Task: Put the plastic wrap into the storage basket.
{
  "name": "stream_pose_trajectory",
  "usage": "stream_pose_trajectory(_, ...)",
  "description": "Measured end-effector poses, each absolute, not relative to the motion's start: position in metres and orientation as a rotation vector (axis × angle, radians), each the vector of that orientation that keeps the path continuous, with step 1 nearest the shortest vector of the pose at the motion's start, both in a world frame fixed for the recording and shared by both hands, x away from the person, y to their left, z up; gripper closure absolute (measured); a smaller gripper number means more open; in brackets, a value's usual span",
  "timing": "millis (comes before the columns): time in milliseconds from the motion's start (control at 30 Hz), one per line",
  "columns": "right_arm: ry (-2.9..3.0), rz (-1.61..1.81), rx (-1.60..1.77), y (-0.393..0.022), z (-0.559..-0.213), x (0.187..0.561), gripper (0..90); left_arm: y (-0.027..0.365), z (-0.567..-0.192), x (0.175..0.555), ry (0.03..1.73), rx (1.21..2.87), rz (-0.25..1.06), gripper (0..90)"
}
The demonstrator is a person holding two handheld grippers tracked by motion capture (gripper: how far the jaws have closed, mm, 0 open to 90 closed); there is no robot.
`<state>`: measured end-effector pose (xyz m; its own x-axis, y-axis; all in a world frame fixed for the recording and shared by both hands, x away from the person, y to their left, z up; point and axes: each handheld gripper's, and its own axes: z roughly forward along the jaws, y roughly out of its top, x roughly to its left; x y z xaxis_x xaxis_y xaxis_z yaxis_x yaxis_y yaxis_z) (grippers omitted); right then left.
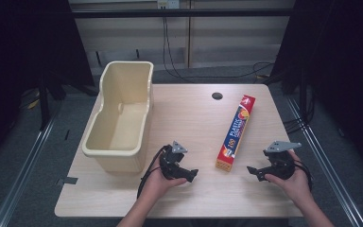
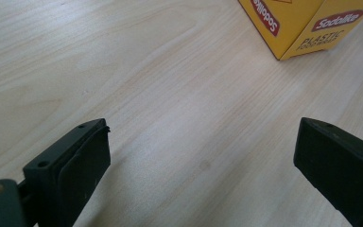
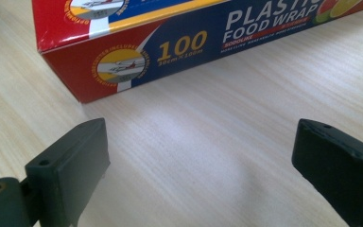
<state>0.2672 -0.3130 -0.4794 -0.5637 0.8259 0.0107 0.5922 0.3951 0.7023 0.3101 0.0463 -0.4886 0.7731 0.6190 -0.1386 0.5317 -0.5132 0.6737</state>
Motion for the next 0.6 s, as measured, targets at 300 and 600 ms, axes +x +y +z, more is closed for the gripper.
stream_pose_trajectory(300,2.273,0.953,1.264,-0.315,-0.477,0.286,8.5,0.050,-0.486,0.312,0.864,2.224,0.153,4.3)
stream_pose_trajectory(600,2.184,0.982,1.341,-0.326,-0.480,0.321,66.2,0.049,-0.485,0.312,0.863,2.216,0.135,4.4)
